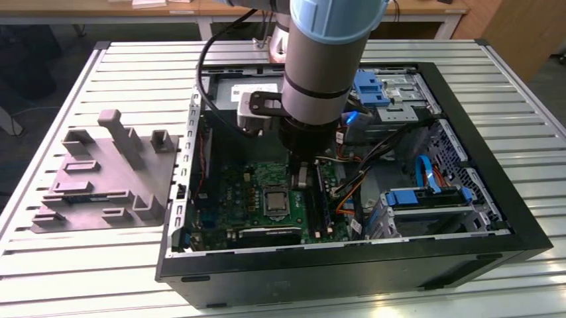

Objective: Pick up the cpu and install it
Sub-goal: 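Install the first cpu locking lever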

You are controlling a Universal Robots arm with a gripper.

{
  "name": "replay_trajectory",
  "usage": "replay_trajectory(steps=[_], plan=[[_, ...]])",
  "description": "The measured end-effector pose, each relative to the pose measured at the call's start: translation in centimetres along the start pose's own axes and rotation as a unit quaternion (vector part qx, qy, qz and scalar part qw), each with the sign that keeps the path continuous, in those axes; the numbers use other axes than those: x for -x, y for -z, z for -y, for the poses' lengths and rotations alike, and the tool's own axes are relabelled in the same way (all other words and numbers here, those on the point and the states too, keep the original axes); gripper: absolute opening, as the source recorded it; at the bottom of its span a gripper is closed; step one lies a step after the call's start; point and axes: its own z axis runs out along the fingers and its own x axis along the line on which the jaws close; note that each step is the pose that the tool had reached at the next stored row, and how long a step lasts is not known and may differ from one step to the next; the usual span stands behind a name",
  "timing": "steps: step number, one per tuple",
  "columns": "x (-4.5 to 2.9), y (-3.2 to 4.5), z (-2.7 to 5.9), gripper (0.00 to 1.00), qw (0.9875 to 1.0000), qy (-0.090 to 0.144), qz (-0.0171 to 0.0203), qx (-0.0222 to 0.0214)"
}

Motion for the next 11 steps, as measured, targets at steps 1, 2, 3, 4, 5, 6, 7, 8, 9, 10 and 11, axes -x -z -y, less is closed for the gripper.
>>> replay_trajectory(steps=[1,2,3,4,5,6,7,8,9,10,11], plan=[[0.00,-0.04,0.00,0.11,1.0000,0.008,-0.0005,0.0000],[-0.01,-0.06,0.00,0.11,0.9999,0.014,-0.0010,-0.0001],[-0.02,-0.06,-0.01,0.11,0.9999,0.017,-0.0020,-0.0002],[-0.03,-0.07,-0.02,0.11,0.9998,0.019,-0.0039,-0.0004],[-0.03,-0.07,-0.02,0.11,0.9998,0.021,-0.0060,-0.0005],[-0.04,-0.09,-0.02,0.11,0.9997,0.023,-0.0082,-0.0008],[-0.04,-0.11,-0.02,0.11,0.9996,0.026,-0.0106,-0.0010],[-0.04,-0.15,-0.01,0.11,0.9995,0.030,-0.0126,-0.0012],[-0.04,-0.24,0.00,0.11,0.9993,0.034,-0.0131,-0.0013],[-0.06,-0.34,0.00,0.11,0.9992,0.039,-0.0135,-0.0014],[-0.08,-0.45,0.01,0.11,0.9989,0.044,-0.0139,-0.0014]])
